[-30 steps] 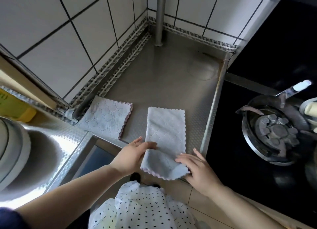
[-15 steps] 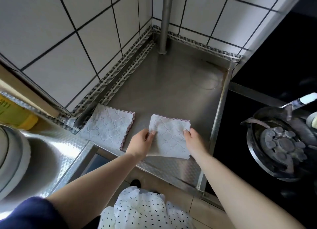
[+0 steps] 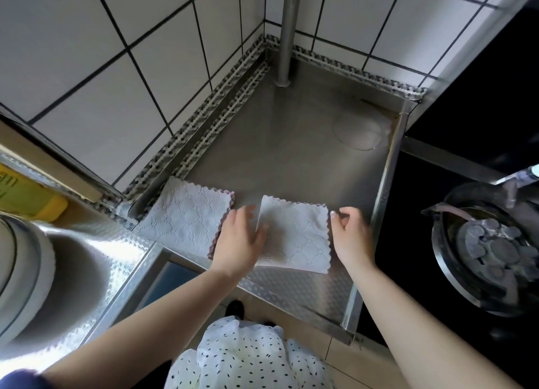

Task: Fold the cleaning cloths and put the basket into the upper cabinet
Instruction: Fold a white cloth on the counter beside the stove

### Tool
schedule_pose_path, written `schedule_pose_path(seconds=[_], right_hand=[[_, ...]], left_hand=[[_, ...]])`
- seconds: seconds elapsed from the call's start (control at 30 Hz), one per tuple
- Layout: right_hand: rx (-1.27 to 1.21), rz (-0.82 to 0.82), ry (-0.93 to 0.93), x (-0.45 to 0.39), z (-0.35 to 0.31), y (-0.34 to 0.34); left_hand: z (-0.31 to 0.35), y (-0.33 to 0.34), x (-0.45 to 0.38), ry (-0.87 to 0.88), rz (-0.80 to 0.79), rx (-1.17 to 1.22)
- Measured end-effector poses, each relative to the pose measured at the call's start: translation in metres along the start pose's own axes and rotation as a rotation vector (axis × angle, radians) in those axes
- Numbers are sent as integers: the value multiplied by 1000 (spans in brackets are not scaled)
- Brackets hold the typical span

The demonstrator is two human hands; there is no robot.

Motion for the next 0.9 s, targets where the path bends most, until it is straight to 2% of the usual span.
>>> schedule_pose_path(seconds=[0.07, 0.1, 0.13, 0.2, 0.3, 0.47, 0.63, 0.67, 0.73, 0.8, 0.9], right_hand=[[47, 120, -308, 19, -27, -9], [122, 131, -452, 34, -42, -2], [217, 114, -557, 48, -52, 12], [412, -8, -636, 63, -57, 49], [597, -154, -596, 58, -45, 82], [718, -270, -562, 40, -21, 87], [678, -328, -527, 34, -22, 77], [633, -300, -523, 34, -24, 73], [384, -116, -470, 33, -29, 44], [92, -2, -324, 31, -14, 16], [-100, -117, -155, 33, 4, 21]], left_hand=[[30, -1, 12, 355, 101, -208], [40, 10, 16, 470, 84, -292], [46, 21, 18, 530, 40, -365], [51, 47, 14, 566, -56, -491], [42, 66, 3, 529, -158, -609], [19, 68, -11, 440, -211, -646], [17, 68, -15, 401, -259, -589], [19, 65, -13, 397, -258, -552], [19, 52, -10, 365, -211, -424], [9, 35, -8, 231, -171, -300], [-10, 20, -9, 27, -152, -172]])
Point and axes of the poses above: each hand's wrist, its own x-axis away from the middle knuckle, its own y-axis out of the palm, z = x × y, the point moved 10 cm from there along -x, towards the middle knuckle, and after that the axes turned 1 degree about z, right-handed, at the moved point
